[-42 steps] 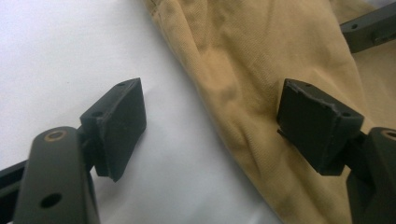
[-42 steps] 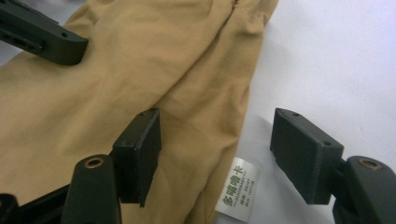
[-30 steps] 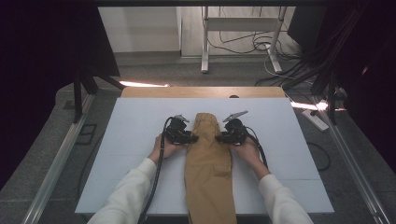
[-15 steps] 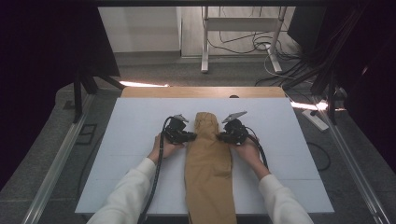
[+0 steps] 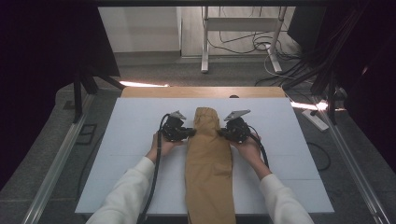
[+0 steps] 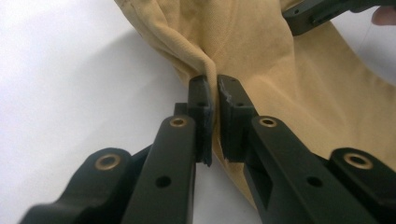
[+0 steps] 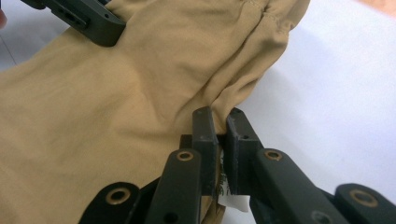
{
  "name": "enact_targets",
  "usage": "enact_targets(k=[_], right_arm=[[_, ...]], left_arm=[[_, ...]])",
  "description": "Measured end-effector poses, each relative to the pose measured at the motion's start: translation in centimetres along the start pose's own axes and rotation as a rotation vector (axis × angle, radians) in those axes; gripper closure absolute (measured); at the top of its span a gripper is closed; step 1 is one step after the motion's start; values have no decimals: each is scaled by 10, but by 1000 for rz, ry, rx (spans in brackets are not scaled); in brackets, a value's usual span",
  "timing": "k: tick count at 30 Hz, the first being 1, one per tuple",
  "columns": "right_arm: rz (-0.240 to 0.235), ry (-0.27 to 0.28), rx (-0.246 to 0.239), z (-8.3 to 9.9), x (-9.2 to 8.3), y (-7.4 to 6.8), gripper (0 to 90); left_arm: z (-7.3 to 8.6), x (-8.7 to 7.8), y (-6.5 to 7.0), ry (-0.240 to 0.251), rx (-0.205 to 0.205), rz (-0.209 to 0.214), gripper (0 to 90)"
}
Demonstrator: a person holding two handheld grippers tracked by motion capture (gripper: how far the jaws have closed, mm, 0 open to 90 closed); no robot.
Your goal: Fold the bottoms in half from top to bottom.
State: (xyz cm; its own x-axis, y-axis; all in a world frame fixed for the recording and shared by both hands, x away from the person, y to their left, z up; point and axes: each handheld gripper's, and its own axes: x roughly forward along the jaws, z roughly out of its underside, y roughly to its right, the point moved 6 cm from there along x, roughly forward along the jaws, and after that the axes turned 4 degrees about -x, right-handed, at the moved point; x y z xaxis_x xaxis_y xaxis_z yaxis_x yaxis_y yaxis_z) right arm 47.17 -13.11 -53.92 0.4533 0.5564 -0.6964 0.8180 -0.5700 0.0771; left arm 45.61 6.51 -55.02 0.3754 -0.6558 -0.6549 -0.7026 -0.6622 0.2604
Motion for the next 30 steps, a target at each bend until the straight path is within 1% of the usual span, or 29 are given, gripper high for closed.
enact_targets(k=[4,7,14,21,30], right_arm=[[11,27,-7,-4,-5,1,841],[16,35,-12,-6,-7,0,842],[22,34,-17,-6,-7,1,842],[26,50,-22,-8,-8,1,842],[24,45,-23,-7,-8,2,843]], left_arm=[[-3,-4,1,23,9,-3,840],[-4,-5,1,27,8,-3,841],[-4,-6,1,31,13,-8,843],[-5,-8,0,41,14,-9,844],[-5,-7,0,40,11,-14,848]])
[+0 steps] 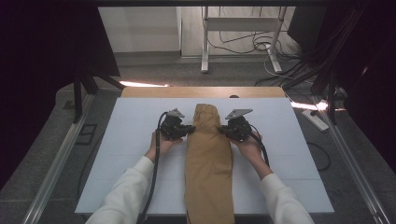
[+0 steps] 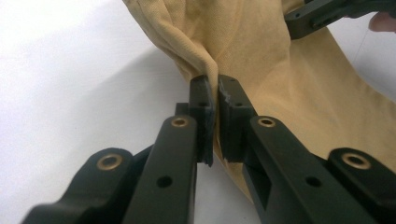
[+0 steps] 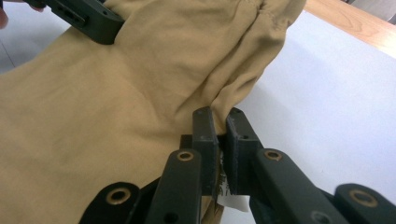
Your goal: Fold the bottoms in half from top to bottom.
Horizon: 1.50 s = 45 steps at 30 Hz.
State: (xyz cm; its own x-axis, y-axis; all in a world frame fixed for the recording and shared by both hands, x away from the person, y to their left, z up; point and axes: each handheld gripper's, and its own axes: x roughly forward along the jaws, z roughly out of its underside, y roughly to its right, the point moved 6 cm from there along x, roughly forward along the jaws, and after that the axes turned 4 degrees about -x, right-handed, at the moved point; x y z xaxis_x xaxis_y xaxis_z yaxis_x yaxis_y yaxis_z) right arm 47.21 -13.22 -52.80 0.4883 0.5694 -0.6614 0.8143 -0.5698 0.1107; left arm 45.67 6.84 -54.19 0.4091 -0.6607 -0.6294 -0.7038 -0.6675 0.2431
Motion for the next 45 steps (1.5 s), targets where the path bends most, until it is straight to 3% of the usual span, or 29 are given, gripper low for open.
enact_targets(k=[7,12,17,20,28,40,45], right_arm=[[9,-1,-18,-8,-1,5,845],[43,-2,-33,-27,2,18,846],[81,57,-58,-52,-2,30,845],[82,62,-57,-53,-2,28,846],[61,64,-39,-35,0,22,845],[67,99,-79,-28,-11,11,845],[60,101,-95,-26,-13,3,844]], left_arm=[[-9,-4,-3,18,12,-17,850],[-30,-7,-15,41,39,-53,851],[-48,-18,-21,88,45,-80,851],[-44,-18,-21,82,43,-73,851],[-34,-15,-12,89,68,-66,850],[-26,-26,2,112,104,-49,849],[-19,-30,6,112,99,-33,847]])
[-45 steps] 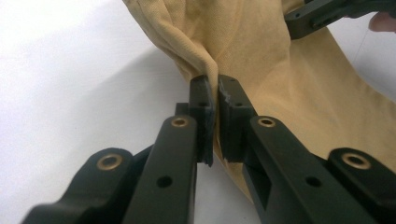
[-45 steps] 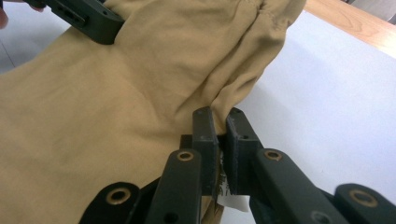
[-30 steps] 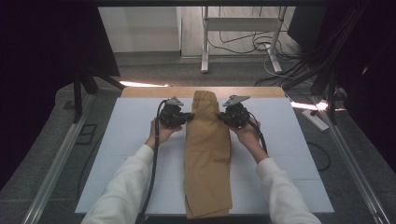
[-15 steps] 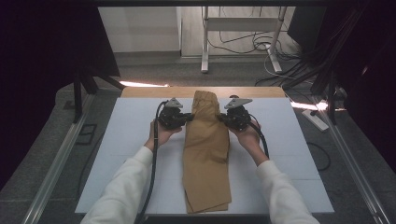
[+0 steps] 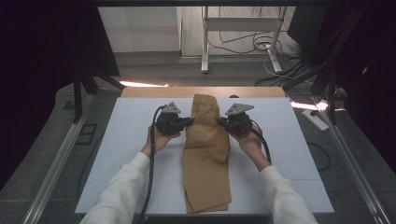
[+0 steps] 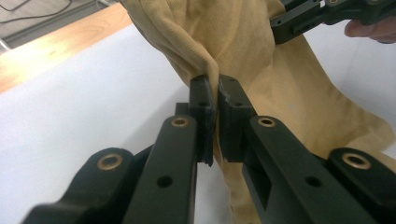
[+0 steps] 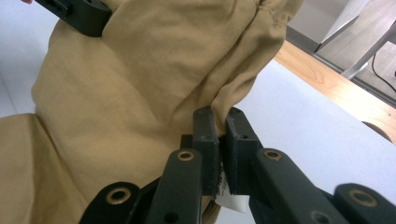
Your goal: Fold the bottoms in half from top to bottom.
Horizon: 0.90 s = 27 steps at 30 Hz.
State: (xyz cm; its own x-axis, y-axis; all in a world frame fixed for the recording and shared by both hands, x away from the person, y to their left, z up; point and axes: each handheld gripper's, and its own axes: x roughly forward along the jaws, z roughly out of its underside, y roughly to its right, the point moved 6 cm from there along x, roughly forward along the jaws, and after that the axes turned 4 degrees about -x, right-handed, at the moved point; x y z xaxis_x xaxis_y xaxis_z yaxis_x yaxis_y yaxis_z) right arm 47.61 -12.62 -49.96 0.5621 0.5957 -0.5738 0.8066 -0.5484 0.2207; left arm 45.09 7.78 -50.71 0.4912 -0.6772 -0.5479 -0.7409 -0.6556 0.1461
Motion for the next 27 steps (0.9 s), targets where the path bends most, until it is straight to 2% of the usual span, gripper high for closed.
enact_targets(k=[3,13,20,27], right_arm=[[-3,-8,-14,1,-1,-4,844],[-19,-14,-17,8,-5,-14,842],[-36,-28,-12,12,-7,-16,841],[-53,-10,0,13,-14,-21,841]], left_arm=[[4,-1,3,0,5,3,846],[11,-5,10,-9,22,15,845],[14,-3,13,-16,13,21,844],[16,-8,18,-14,12,24,844]])
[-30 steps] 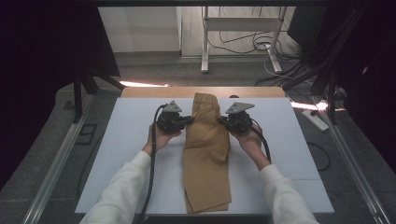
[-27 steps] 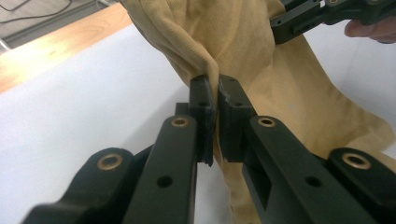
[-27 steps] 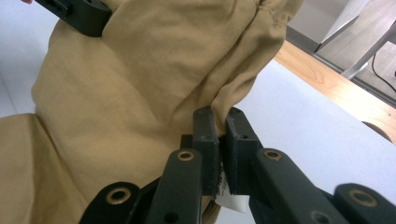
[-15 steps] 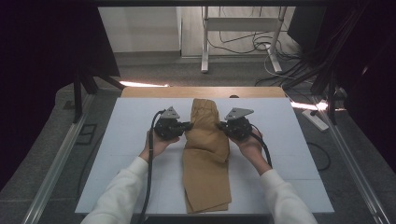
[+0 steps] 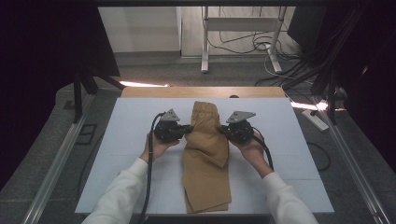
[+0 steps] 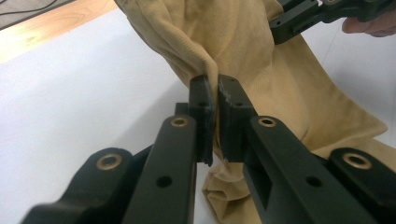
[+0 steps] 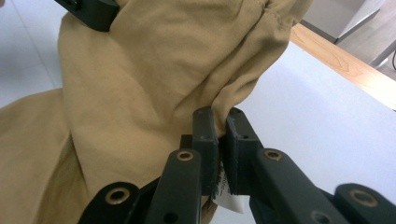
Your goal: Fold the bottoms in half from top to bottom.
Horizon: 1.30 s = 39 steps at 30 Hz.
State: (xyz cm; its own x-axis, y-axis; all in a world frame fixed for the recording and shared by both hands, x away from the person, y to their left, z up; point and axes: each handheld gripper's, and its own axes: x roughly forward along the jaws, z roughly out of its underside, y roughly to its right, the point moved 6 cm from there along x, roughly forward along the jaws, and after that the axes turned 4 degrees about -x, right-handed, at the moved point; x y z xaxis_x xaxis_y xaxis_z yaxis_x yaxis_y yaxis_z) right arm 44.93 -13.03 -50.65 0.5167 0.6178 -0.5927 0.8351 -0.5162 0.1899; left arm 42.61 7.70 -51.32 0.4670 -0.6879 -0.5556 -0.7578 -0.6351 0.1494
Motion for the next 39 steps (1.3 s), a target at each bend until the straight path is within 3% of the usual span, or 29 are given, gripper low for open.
enact_targets(k=[13,39], right_arm=[[-20,0,-29,3,-12,-17,839],[-48,7,-35,8,-19,-36,839]], left_arm=[[11,-10,14,-7,17,-3,843],[29,-17,22,-37,14,16,839]])
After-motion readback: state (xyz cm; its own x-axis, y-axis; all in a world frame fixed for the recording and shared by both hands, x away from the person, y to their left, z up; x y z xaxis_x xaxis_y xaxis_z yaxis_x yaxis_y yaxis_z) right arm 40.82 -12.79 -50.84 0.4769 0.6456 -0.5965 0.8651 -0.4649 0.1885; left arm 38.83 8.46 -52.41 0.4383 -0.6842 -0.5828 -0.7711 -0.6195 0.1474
